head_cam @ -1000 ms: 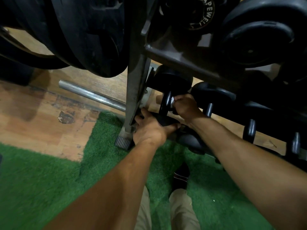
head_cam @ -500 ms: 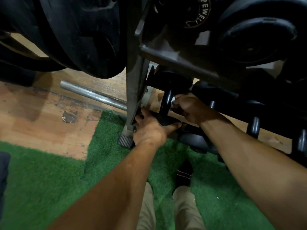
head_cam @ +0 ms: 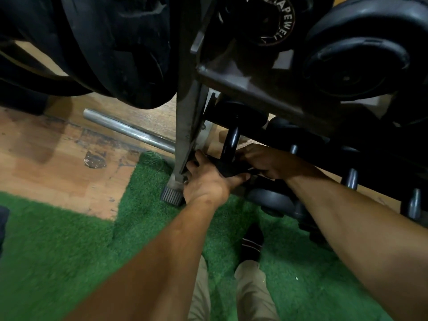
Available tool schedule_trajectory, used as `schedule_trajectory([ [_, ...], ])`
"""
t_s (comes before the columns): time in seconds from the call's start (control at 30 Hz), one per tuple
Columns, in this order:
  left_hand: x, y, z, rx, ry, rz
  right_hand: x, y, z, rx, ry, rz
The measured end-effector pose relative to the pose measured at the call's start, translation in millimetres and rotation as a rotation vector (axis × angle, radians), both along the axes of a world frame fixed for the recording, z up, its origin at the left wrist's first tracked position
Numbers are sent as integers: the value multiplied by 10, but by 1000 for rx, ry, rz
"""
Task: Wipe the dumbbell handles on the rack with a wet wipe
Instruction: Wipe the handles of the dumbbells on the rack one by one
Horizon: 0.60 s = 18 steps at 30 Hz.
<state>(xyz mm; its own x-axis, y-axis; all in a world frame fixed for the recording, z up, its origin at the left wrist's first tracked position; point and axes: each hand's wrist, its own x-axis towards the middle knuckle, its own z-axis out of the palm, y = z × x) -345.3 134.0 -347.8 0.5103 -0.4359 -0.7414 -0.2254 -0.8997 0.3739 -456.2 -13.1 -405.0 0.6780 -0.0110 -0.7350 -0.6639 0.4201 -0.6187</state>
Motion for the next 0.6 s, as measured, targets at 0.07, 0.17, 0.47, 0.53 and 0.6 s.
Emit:
schedule_trajectory([
  [0.07,-6,2,16,2,3,3,83,21,228,-134,33,-140],
  [0.17,-19,5,23,-2,4,7,-52,-4,381,-318,204,-20],
  [0.47,-30,-4,57,12,-14,5,392,-5,460,-1629,-11,264],
  [0.53,-29,1,44,13,-13,13,488,16,357,-1742,96,457],
  [0.6,-33,8,35,7,-13,12,593,32,356,-1795,143,517],
])
